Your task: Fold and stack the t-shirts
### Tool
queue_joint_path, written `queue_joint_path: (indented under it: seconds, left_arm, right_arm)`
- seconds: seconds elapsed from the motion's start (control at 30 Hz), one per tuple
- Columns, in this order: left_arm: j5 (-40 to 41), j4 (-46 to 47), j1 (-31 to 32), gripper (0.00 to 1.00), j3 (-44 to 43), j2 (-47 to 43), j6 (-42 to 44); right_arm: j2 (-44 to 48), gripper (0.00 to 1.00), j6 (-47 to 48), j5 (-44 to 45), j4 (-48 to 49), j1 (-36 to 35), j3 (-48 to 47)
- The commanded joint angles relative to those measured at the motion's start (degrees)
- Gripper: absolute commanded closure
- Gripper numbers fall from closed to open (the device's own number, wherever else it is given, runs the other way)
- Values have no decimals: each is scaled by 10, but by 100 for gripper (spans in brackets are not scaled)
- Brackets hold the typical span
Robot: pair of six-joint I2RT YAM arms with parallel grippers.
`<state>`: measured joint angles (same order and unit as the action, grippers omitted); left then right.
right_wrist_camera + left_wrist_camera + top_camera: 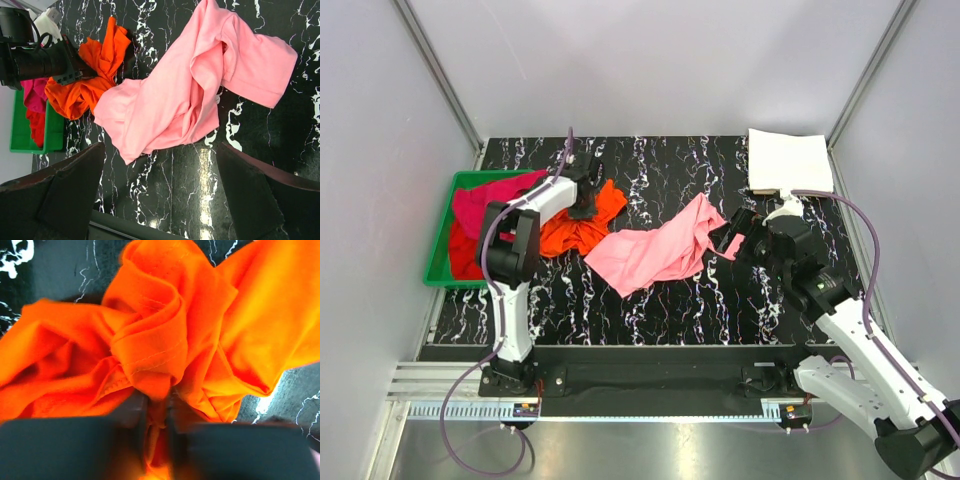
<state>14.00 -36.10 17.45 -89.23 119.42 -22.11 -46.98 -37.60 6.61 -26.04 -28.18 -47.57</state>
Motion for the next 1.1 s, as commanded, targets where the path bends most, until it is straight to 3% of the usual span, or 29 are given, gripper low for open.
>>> queue_joint_path:
  seconds: [0.0, 0.13, 0.2, 0.3, 0.5, 0.67, 0.9, 0.93, 0.97, 1.07]
  left_arm:
    - [14, -21, -1, 100, -14, -13, 2]
    - [69, -91, -1, 100, -86, -124, 33]
    - [145, -107, -1, 100, -125, -163, 52]
    - [220, -110, -15, 100, -141, -224, 89]
    - [281, -146, -87, 100, -125, -269, 95]
    - [272, -139, -155, 100, -70, -294, 84]
    - [134, -81, -249, 100, 56, -234, 54]
    - [132, -80, -254, 96, 65, -225, 51]
    - [129, -81, -257, 84, 66, -218, 52]
    - [116, -84, -256, 37, 54, -219, 61]
  right_arm:
    - [4, 0, 14, 21, 6, -1, -23]
    - [0, 0, 12, 20, 7, -1, -24]
    - [-4, 0, 10, 21, 6, -2, -24]
    - [-7, 0, 10, 19, 7, -1, -27]
    - [-15, 0, 18, 24, 6, -1, -48]
    - [-9, 0, 18, 13, 6, -1, -49]
    - [7, 0, 19, 9, 5, -1, -34]
    - [10, 0, 21, 9, 3, 0, -34]
    - [13, 0, 20, 9, 2, -2, -32]
    - [12, 0, 13, 9, 1, -1, -17]
